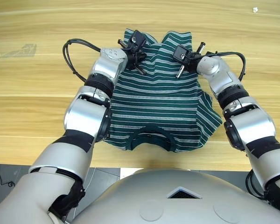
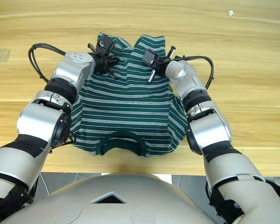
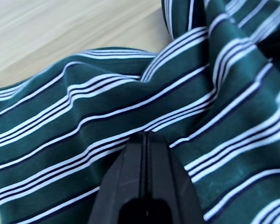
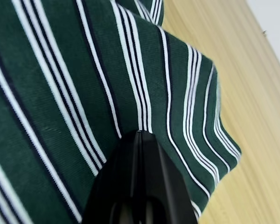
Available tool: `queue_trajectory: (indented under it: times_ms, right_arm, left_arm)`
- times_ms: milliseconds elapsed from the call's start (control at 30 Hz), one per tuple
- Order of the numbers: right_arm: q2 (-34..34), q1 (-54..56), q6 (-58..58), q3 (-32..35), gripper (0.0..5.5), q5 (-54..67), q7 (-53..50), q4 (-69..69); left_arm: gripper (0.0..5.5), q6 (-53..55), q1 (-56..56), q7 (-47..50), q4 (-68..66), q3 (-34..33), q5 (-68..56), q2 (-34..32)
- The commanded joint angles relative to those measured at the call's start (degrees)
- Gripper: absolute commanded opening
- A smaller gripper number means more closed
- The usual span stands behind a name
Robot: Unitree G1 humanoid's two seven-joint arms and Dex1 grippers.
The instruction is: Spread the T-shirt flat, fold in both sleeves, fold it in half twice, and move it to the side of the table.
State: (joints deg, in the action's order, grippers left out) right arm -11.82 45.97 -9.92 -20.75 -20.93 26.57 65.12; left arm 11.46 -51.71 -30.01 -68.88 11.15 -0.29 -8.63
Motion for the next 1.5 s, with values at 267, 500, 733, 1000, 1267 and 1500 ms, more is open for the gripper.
queue_trajectory:
  times_ms: [267,500,733,1000,1267,1500]
  right_arm:
    - [-3.05,-1.23,3.27,2.98,0.00,1.53,2.97,7.03]
    - [-3.18,-2.28,-0.99,4.21,0.00,2.46,1.14,5.49]
    - [-1.73,-3.11,-5.72,4.73,0.00,2.94,0.64,2.36]
    - [-4.11,-6.08,-5.04,5.24,0.00,2.85,-1.12,1.65]
    - [-7.57,-8.68,-4.68,6.43,0.00,3.74,-0.52,-2.44]
    - [-8.33,-10.15,-3.55,7.10,0.00,4.24,-0.55,-4.29]
  left_arm:
    - [0.03,2.26,-2.03,3.87,-6.51,-7.87,0.36,-4.96]
    - [0.03,0.83,-1.96,3.30,-6.29,-11.06,0.19,-4.95]
    - [0.03,0.46,2.08,-6.69,11.08,-19.71,-8.84,-10.98]
    - [0.61,26.87,52.11,-18.25,70.12,-25.00,-18.80,-27.19]
    - [1.75,38.70,66.07,-20.30,85.32,-29.56,-24.28,-33.69]
    - [1.75,38.79,66.24,-21.55,81.56,-29.44,-25.74,-35.62]
